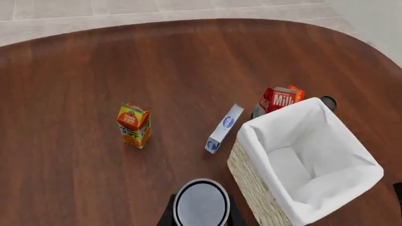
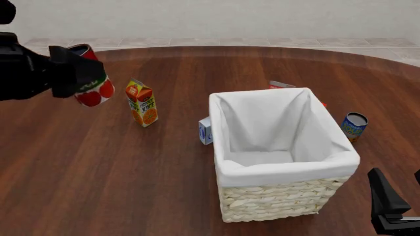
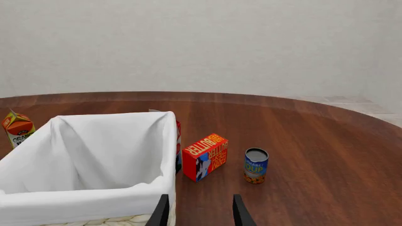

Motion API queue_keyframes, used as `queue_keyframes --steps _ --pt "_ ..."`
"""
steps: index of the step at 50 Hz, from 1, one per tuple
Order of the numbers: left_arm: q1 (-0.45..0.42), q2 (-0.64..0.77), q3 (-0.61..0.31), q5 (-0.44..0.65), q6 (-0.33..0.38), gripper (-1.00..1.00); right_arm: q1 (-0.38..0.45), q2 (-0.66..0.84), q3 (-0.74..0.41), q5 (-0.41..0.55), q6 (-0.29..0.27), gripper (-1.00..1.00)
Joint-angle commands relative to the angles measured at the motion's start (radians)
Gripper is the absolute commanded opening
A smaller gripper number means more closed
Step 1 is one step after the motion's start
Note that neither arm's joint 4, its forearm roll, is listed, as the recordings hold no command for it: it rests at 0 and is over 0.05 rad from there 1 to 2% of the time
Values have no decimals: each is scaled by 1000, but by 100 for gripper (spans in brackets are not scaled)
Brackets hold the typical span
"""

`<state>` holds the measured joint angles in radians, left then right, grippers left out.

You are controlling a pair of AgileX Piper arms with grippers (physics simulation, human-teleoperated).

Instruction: Pick up the tomato sauce, and put it in the basket.

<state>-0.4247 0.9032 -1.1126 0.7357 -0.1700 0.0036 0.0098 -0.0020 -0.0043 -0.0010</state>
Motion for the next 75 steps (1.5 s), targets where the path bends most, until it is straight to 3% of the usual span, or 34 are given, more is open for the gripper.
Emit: queue_keyframes --steps 1,9,32,45,75 --pt "-51 90 -148 58 32 -100 0 0 0 0 0 100" --pt "-102 166 -262 105 43 -100 0 0 0 0 0 100" --pt "-245 344 -403 86 61 -100 0 0 0 0 0 100" --pt "-286 404 -395 41 117 -100 0 0 0 0 0 100" --pt "-400 567 -456 -20 110 -100 0 0 0 0 0 100"
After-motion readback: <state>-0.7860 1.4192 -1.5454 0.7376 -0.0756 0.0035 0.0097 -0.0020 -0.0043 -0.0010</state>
